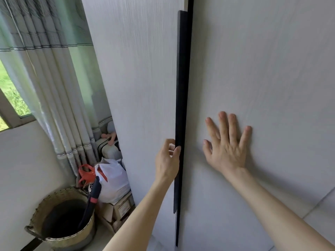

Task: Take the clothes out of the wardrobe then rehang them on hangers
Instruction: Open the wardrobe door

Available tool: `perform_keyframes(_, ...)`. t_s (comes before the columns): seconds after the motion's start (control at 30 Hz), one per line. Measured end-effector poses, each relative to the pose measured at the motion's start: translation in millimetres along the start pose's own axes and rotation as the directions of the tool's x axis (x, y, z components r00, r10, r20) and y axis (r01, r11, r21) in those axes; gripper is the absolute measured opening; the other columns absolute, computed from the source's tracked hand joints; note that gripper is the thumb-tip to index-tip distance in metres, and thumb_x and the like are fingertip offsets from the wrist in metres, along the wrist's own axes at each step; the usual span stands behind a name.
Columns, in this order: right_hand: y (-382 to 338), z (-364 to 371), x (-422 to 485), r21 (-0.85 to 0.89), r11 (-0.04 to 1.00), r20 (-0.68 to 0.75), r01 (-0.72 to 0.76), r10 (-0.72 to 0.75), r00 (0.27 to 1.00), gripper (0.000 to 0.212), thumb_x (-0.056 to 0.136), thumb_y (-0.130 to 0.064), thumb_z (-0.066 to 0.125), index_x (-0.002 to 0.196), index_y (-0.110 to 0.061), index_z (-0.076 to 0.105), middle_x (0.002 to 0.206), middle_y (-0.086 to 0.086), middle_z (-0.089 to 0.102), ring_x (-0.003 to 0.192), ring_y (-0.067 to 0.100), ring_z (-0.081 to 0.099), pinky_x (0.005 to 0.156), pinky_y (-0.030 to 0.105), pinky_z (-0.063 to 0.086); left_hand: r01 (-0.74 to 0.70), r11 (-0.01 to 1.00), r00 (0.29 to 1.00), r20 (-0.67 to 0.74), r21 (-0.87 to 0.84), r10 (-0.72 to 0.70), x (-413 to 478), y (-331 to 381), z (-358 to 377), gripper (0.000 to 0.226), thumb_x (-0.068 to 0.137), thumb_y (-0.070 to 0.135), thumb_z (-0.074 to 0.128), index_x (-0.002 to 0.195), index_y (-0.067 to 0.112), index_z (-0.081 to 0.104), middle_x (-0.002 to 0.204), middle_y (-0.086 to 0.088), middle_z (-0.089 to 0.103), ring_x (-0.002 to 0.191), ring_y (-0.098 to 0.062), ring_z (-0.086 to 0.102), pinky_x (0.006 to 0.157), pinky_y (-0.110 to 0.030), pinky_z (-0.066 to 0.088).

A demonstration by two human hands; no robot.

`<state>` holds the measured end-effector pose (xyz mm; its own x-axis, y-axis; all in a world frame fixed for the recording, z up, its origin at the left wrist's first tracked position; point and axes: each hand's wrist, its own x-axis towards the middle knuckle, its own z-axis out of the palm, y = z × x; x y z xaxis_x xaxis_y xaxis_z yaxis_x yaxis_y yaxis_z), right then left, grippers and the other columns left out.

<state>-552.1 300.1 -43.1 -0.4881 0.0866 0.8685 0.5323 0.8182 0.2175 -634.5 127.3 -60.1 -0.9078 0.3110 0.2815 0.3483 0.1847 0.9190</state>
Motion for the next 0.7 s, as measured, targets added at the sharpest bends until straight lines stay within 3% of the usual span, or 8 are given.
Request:
perform_keyframes(0.1,-18.5,-12.5,-9.6,0.173,0.984,0.092,-0.029,0.013,0.996,0.079,0.086,-0.047,0.051,0.156,-0.021,0.029,0.167,0.01,0.009,0.153,0.034,0.004,0.118,0.063,-0.007,-0.017,1.0,1.0,-0.013,-0.001,0.017,-24.3,-8.8,-36.0,0.021,0.096,0.031,0.062,0.092,0.047,0.05,0.082,0.013,0.062,0.077,-0.001,0.06,0.063,-0.009,0.045)
perform_keyframes(0.17,-43.0,-22.1,-23.0,0.416,0.906,0.189,-0.072,-0.009,0.982,0.073,0.088,-0.054,0.049,0.151,-0.019,0.038,0.165,0.009,0.018,0.153,0.033,0.011,0.121,0.061,0.005,-0.009,1.0,1.0,-0.009,0.004,0.009,-40.6,-14.8,-68.7,0.02,0.095,0.031,0.065,0.094,0.047,0.052,0.088,0.018,0.063,0.082,0.001,0.062,0.069,-0.008,0.046)
perform_keyframes(0.23,-75.2,-35.1,-36.9,0.694,0.702,0.321,-0.161,-0.101,0.942,0.07,0.091,-0.06,0.047,0.151,-0.028,0.036,0.163,-0.002,0.024,0.151,0.021,0.021,0.12,0.049,0.026,0.014,1.0,1.0,-0.002,0.007,-0.014,-55.4,-18.2,-106.4,0.018,0.094,0.034,0.067,0.094,0.048,0.056,0.091,0.02,0.065,0.086,0.001,0.065,0.072,-0.008,0.048)
perform_keyframes(0.3,-111.3,-48.3,-43.1,0.827,0.505,0.427,-0.247,-0.279,0.86,0.07,0.09,-0.067,0.047,0.153,-0.047,0.022,0.163,-0.021,0.016,0.15,0.006,0.019,0.118,0.039,0.031,0.045,0.999,0.999,-0.004,0.013,-0.045,-68.7,-21.5,-142.1,0.014,0.092,0.036,0.069,0.096,0.046,0.06,0.091,0.016,0.067,0.088,-0.001,0.068,0.076,-0.014,0.052)
perform_keyframes(0.37,-149.3,-60.4,-41.3,0.865,0.442,0.44,-0.238,-0.439,0.783,0.075,0.087,-0.076,0.044,0.15,-0.06,0.006,0.159,-0.035,0.0,0.148,-0.004,0.008,0.118,0.036,0.026,0.06,0.998,0.998,-0.015,0.012,-0.06,-79.9,-23.2,-172.8,0.011,0.091,0.038,0.07,0.099,0.041,0.063,0.092,0.012,0.068,0.089,-0.004,0.069,0.076,-0.018,0.054)
perform_keyframes(0.43,-187.0,-70.6,-36.8,0.895,0.388,0.411,-0.217,-0.532,0.741,0.083,0.085,-0.08,0.043,0.15,-0.059,-0.005,0.158,-0.037,-0.008,0.147,-0.006,0.003,0.12,0.036,0.022,0.067,0.997,0.997,-0.035,0.029,-0.066,-87.4,-23.6,-198.7,0.011,0.091,0.04,0.069,0.1,0.041,0.063,0.093,0.013,0.069,0.09,-0.003,0.069,0.074,-0.016,0.053)
perform_keyframes(0.6,-260.4,-81.9,-36.5,0.941,0.278,0.322,-0.195,-0.545,0.774,0.091,0.087,-0.078,0.042,0.151,-0.049,-0.016,0.162,-0.027,-0.007,0.15,-0.001,0.006,0.119,0.037,0.031,0.048,0.98,0.99,-0.142,0.192,-0.021,-92.3,-27.5,-254.5,0.021,0.092,0.036,0.068,0.101,0.053,0.058,0.103,0.025,0.066,0.094,0.003,0.066,0.077,-0.02,0.054)
perform_keyframes(0.7,-298.6,-82.9,-41.0,0.954,0.241,0.277,-0.177,-0.487,0.828,0.089,0.087,-0.081,0.038,0.152,-0.048,-0.014,0.165,-0.018,-0.001,0.151,0.001,0.005,0.119,0.032,0.029,-0.059,0.935,0.957,-0.248,0.35,0.154,-84.6,-18.6,-287.7,0.061,0.089,0.035,0.069,0.135,0.059,0.038,0.138,0.03,0.049,0.118,0.007,0.055,0.087,-0.004,0.044)
